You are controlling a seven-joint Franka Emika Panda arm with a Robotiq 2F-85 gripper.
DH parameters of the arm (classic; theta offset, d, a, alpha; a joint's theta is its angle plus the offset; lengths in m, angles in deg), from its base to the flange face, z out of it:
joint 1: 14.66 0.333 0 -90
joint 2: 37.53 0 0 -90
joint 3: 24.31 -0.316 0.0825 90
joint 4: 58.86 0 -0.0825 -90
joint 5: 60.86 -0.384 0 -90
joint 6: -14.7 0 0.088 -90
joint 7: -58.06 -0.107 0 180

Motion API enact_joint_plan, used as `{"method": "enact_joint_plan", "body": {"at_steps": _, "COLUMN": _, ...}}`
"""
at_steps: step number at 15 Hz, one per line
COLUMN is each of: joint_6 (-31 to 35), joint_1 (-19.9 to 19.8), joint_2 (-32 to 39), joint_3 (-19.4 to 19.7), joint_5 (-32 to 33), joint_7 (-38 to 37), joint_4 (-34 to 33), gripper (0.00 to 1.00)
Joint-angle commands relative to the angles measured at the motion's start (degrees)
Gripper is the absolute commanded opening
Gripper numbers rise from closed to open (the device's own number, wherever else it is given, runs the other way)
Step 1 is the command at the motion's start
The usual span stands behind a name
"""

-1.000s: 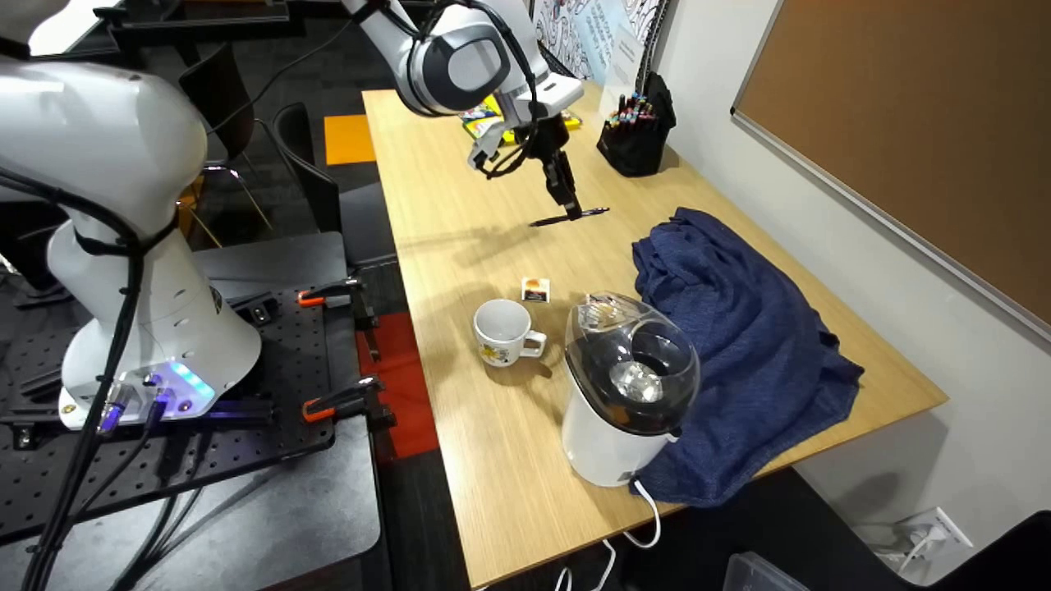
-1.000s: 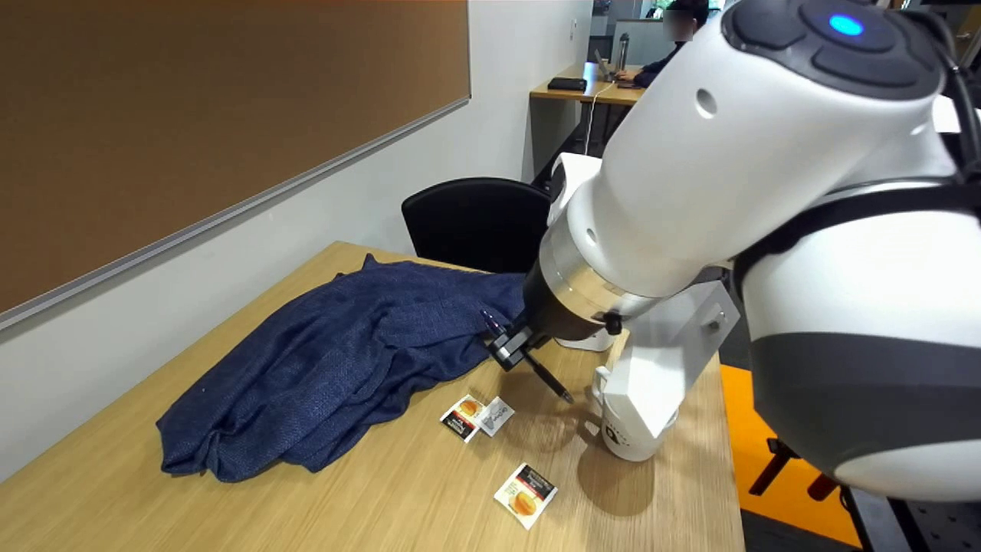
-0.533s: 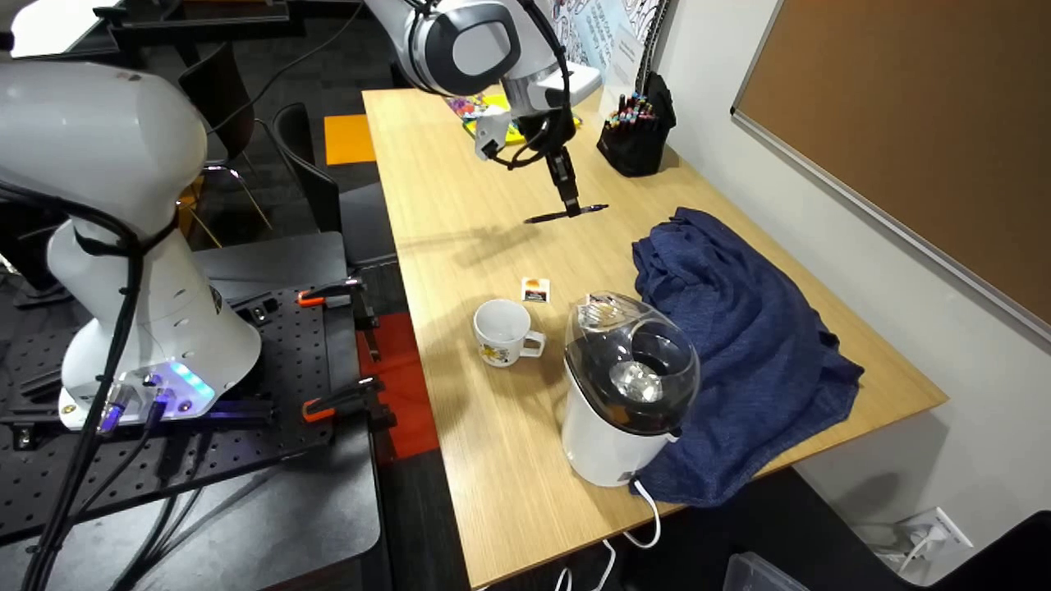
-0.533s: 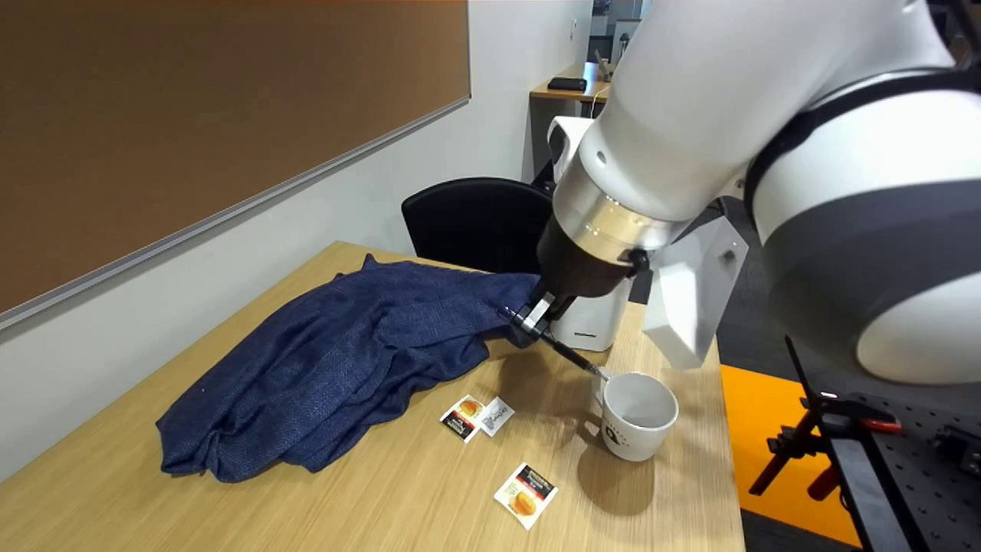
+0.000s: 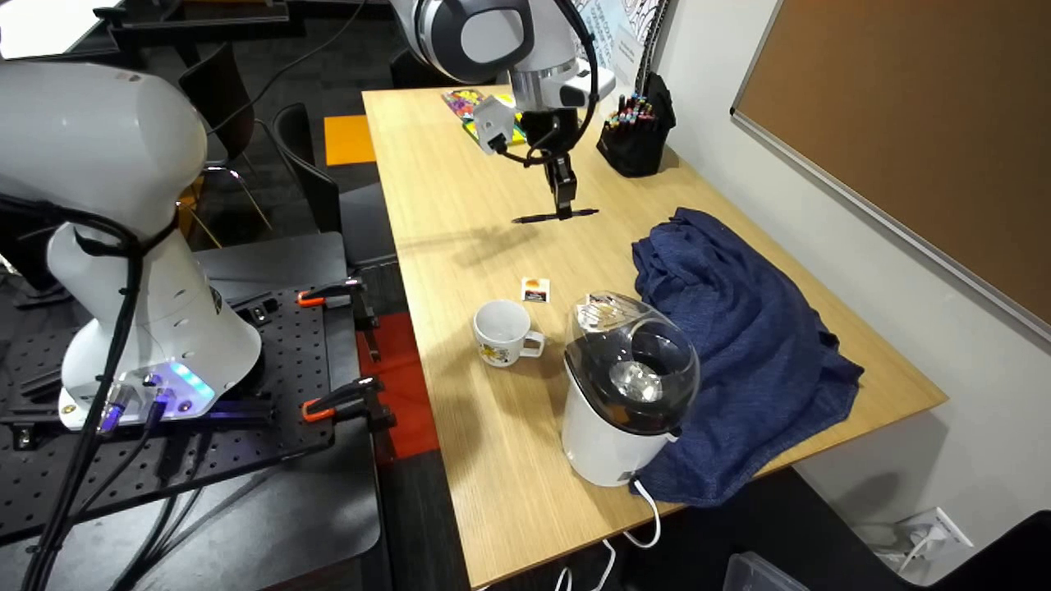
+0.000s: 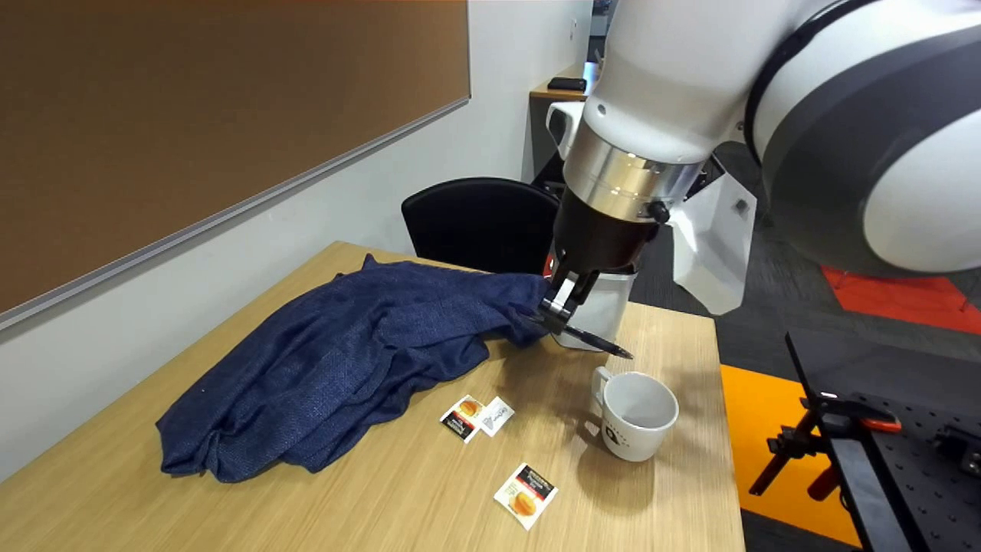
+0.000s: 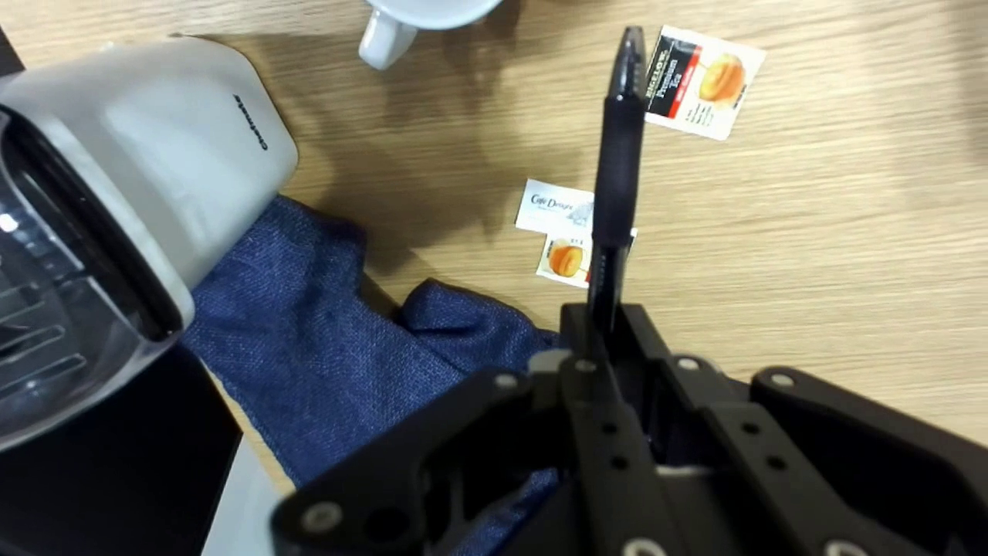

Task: Pick the pen from the table and place it in the white cup

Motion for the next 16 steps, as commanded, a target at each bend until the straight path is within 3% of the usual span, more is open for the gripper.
{"method": "enact_joint_plan", "body": {"at_steps": 1, "joint_6": -6.26, "joint_1": -0.83, "joint_2": -4.33, "joint_3": 0.45, "joint_5": 0.46, "joint_7": 3.86, "joint_4": -1.93, "gripper": 0.03}}
{"method": "enact_joint_plan", "body": {"at_steps": 5, "joint_6": -11.26, "joint_1": -3.33, "joint_2": -3.67, "joint_3": -0.86, "joint_5": -1.34, "joint_7": 4.67, "joint_4": -4.68, "gripper": 0.03}}
{"method": "enact_joint_plan", "body": {"at_steps": 8, "joint_6": -13.97, "joint_1": -6.57, "joint_2": -0.74, "joint_3": -3.91, "joint_5": -4.13, "joint_7": 5.14, "joint_4": -8.33, "gripper": 0.03}}
{"method": "enact_joint_plan", "body": {"at_steps": 9, "joint_6": -14.68, "joint_1": -14.18, "joint_2": -3.15, "joint_3": -11.51, "joint_5": 0.22, "joint_7": 1.97, "joint_4": -9.59, "gripper": 0.03}}
{"method": "enact_joint_plan", "body": {"at_steps": 16, "joint_6": -21.74, "joint_1": -44.46, "joint_2": 4.16, "joint_3": -42.11, "joint_5": -3.89, "joint_7": 4.9, "joint_4": -22.24, "gripper": 0.03}}
